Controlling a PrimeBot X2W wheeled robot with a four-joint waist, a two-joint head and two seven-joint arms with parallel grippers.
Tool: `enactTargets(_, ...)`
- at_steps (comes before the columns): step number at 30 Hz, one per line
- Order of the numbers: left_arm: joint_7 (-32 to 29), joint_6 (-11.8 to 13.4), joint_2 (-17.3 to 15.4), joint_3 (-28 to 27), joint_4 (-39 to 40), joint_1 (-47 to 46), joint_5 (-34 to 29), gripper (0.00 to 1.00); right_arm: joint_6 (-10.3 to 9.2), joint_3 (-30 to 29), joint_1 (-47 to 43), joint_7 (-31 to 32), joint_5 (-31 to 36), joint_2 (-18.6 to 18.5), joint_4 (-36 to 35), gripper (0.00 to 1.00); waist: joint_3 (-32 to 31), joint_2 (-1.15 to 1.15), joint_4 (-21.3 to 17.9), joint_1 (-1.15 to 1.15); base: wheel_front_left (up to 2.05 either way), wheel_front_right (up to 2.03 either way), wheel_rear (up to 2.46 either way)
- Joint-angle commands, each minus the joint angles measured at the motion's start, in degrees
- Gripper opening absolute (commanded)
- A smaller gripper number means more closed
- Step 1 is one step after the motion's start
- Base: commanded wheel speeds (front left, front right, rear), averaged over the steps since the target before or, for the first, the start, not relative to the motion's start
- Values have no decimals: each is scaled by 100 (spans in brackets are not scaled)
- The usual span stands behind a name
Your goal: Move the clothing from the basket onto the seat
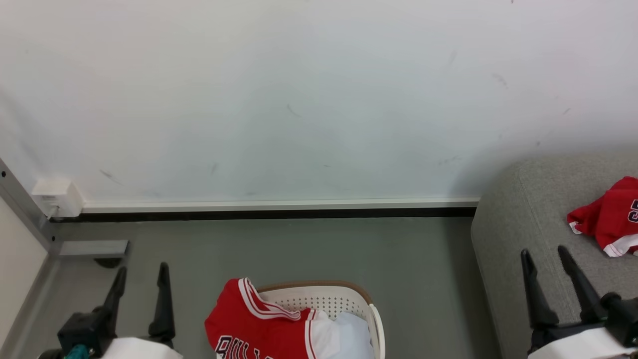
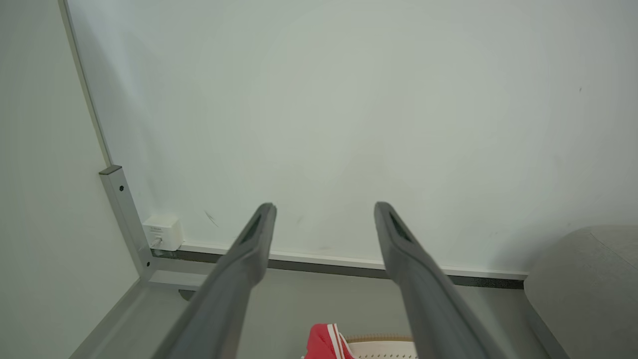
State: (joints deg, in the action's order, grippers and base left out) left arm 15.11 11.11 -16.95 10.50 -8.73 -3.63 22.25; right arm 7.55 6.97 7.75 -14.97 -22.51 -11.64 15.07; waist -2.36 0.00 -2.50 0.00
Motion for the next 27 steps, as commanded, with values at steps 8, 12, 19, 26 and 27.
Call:
enactTargets(8,7,-356,441,-428,-85,350,-588,100,-12,-100,-265,-24,273,430,211,100,90,0,15,0,0,0,0)
enactTargets(12,7,-581,601,-646,-206,290,-745,100,-12,19,-119,-25,295,498,232,100,107,0,24,0,0,0,0)
enactTargets(19,7,-839,843,-953,-300,242,-1031,100,-12,92,20,-25,231,471,237,100,106,0,38,0,0,0,0)
enactTargets(26,7,-1065,1014,-1191,-377,208,-1204,100,-13,152,63,-26,186,448,223,100,144,0,14,0,0,0,0)
enactTargets(27,7,-1098,1035,-1219,-390,202,-1224,100,-13,166,76,-26,181,444,225,100,156,0,5,0,0,0,0)
